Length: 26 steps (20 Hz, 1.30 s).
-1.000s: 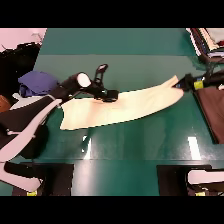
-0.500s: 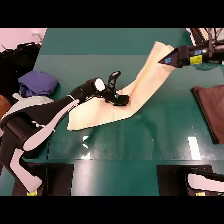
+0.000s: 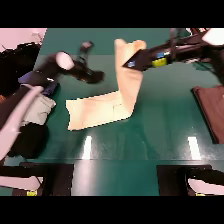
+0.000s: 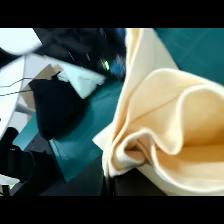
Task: Fold the shirts.
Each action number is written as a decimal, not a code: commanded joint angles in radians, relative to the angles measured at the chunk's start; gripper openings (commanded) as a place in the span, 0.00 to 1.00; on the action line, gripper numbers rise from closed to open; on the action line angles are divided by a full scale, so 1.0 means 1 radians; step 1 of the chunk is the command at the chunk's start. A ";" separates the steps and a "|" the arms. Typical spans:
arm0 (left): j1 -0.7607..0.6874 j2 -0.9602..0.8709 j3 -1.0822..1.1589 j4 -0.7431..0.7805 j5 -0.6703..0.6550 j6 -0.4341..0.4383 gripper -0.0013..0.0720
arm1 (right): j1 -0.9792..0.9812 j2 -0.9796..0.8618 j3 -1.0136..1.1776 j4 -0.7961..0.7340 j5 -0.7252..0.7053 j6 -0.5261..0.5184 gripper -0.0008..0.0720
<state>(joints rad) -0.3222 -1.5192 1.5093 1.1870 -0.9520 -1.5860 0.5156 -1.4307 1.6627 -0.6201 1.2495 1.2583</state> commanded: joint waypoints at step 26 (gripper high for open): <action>0.343 0.383 0.001 0.092 -0.193 0.023 0.05 | -0.154 -0.328 -0.355 -0.050 0.017 -0.003 0.88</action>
<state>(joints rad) 0.0200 -1.1358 1.5093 1.2827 -1.1450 -1.5627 0.3531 -1.6489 1.2469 -0.7715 1.2041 1.2903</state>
